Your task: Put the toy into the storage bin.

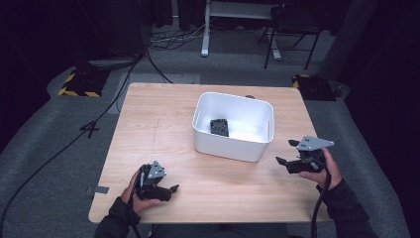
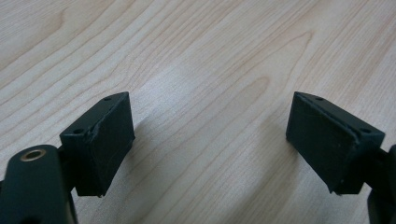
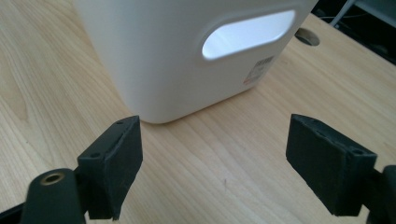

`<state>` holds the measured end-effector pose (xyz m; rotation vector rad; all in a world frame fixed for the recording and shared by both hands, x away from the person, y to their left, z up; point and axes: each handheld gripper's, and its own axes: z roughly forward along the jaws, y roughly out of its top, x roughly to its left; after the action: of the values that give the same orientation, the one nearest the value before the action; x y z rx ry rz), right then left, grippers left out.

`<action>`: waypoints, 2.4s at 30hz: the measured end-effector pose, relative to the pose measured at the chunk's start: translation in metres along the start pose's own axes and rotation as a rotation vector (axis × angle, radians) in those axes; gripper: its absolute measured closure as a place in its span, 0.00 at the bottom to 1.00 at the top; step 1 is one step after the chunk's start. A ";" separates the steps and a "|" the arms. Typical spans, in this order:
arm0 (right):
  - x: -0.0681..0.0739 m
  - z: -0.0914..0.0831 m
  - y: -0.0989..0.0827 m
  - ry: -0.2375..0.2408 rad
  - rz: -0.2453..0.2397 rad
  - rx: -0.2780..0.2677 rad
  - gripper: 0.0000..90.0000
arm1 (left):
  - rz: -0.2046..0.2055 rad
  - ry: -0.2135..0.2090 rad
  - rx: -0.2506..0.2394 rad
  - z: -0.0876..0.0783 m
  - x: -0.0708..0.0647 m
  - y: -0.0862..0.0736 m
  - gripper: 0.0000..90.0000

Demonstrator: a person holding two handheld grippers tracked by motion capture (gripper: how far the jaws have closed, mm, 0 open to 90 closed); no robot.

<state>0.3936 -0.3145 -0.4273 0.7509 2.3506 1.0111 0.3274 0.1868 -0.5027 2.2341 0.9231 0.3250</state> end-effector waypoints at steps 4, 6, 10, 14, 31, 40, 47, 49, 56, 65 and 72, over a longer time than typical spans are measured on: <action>0.005 0.008 -0.010 0.010 -0.009 0.032 0.21 | 0.002 0.000 0.001 0.000 0.000 0.000 0.17; 0.007 0.010 -0.015 0.010 -0.015 0.047 0.21 | 0.001 0.000 0.000 0.000 0.000 0.000 0.17; 0.010 0.012 -0.025 0.015 -0.006 0.071 0.21 | 0.001 0.001 0.001 0.000 0.000 0.000 0.17; 0.010 0.012 -0.036 0.018 -0.007 0.091 0.21 | 0.000 -0.001 0.002 0.000 0.000 0.000 0.17; 0.007 0.004 -0.074 0.031 0.069 0.101 0.21 | 0.001 0.004 -0.001 0.000 0.000 0.000 0.17; 0.006 0.000 -0.085 0.033 0.102 0.099 0.21 | -0.001 0.002 -0.001 0.000 0.000 0.000 0.17; 0.004 -0.002 -0.099 0.063 0.181 0.064 0.20 | 0.000 0.004 -0.001 0.000 0.000 0.000 0.17; 0.002 -0.005 -0.103 0.067 0.201 0.054 0.20 | 0.001 0.005 -0.001 0.000 0.000 0.000 0.17; 0.003 -0.008 -0.106 0.065 0.200 0.054 0.20 | 0.001 0.005 0.000 0.000 0.000 0.000 0.17; 0.003 -0.009 -0.106 0.066 0.195 0.054 0.20 | -0.003 0.007 0.000 0.000 0.000 0.000 0.17; 0.003 -0.009 -0.106 0.066 0.199 0.054 0.20 | -0.003 0.021 -0.002 -0.001 0.000 -0.001 0.17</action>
<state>0.3547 -0.3780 -0.5033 1.0032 2.4037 1.0723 0.3261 0.1874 -0.5024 2.2314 0.9369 0.3481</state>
